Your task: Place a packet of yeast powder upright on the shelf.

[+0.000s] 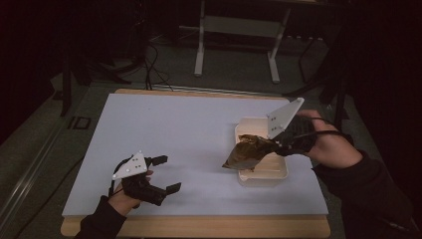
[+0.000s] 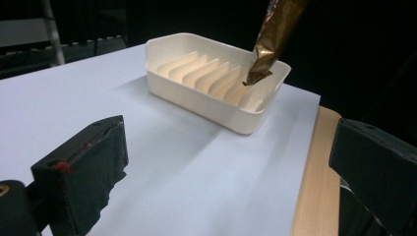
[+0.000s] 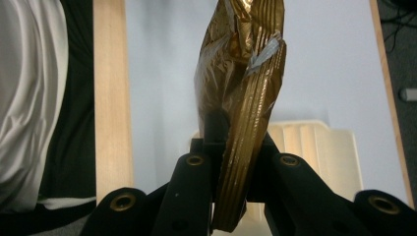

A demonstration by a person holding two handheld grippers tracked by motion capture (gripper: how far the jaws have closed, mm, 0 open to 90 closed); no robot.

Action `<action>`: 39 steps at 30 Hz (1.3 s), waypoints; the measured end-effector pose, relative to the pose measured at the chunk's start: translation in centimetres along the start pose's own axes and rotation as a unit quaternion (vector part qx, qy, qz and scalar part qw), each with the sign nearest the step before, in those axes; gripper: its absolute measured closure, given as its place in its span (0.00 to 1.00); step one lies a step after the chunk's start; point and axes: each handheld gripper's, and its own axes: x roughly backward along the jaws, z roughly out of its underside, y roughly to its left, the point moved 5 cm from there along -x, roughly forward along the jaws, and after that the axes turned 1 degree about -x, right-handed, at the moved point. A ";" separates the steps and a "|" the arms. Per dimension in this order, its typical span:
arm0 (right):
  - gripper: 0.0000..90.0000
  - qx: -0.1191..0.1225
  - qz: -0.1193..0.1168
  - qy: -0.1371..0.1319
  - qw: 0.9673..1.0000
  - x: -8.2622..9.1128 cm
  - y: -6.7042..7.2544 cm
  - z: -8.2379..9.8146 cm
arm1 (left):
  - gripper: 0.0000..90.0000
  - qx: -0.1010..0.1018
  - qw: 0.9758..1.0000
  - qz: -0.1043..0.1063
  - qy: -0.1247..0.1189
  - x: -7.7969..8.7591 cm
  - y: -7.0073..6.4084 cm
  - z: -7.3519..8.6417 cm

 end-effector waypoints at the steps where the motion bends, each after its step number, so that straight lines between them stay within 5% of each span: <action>1: 0.94 -0.003 0.001 0.002 1.000 -0.1 -0.1 0.4 | 0.02 0.001 1.000 -0.001 -0.001 0.0 0.1 0.1; 18: 0.94 -0.049 -0.004 0.034 0.998 -1.7 -0.7 5.4 | 0.02 0.003 1.000 -0.010 -0.007 0.2 0.7 0.3; 26: 0.93 -0.044 -0.014 0.073 0.996 -4.3 -0.5 6.2 | 0.02 0.003 1.000 -0.013 -0.007 0.2 0.9 0.6; 39: 0.93 -0.053 -0.037 0.065 0.996 -6.9 -0.4 6.6 | 0.02 0.003 1.000 -0.017 -0.009 0.3 1.0 0.8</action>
